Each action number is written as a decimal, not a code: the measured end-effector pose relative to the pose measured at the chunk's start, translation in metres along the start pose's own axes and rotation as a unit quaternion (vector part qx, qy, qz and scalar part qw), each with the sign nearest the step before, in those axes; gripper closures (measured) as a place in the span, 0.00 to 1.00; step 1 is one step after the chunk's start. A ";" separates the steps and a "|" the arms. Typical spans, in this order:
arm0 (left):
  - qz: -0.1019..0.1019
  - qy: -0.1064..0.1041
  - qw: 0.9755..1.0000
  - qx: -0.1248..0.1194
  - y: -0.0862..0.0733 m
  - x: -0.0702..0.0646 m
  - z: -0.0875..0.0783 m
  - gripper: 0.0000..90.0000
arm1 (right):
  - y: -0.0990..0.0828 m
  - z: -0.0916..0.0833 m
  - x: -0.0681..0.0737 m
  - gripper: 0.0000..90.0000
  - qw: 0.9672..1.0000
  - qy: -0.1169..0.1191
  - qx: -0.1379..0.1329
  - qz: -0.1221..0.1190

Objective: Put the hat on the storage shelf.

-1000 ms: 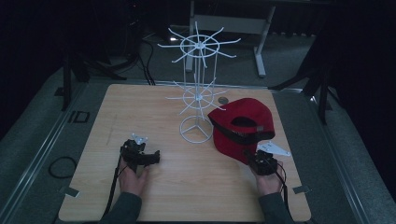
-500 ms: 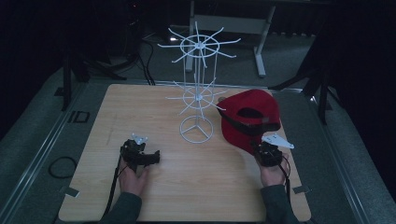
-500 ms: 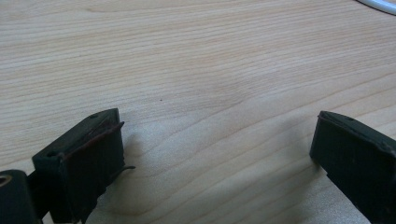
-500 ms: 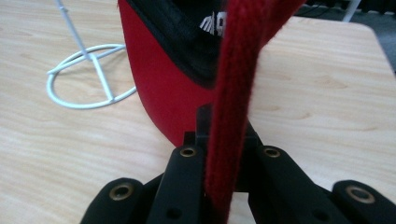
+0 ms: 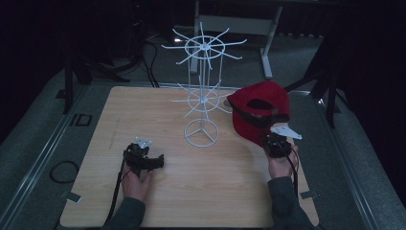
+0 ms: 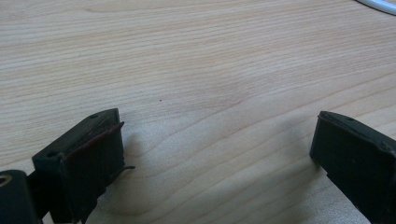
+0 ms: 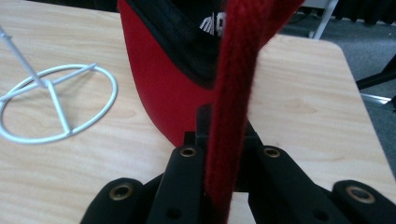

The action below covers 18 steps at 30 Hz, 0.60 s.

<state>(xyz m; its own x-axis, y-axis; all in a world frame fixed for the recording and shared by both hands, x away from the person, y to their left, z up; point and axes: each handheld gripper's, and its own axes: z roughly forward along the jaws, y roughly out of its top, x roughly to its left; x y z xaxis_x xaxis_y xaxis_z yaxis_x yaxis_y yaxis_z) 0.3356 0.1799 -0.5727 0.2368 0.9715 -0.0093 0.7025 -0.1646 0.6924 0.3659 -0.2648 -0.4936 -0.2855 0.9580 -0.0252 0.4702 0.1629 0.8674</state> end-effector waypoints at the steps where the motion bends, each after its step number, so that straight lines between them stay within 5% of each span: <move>1: 0.000 0.000 1.000 0.000 0.000 0.000 0.000 0.03 | 0.004 0.003 0.000 0.96 1.000 -0.003 -0.001 -0.005; 18: 0.002 -0.002 1.000 0.001 0.000 0.000 0.000 0.04 | 0.029 0.021 -0.006 0.96 1.000 -0.005 -0.017 -0.013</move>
<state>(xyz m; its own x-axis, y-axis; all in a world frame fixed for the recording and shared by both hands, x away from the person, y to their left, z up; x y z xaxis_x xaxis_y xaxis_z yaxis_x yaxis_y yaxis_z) 0.3356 0.1796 -0.5726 0.2413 0.9704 -0.0096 0.7025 -0.1679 0.6916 0.3993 -0.2606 -0.4785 -0.2886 0.9559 -0.0536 0.4330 0.1803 0.8832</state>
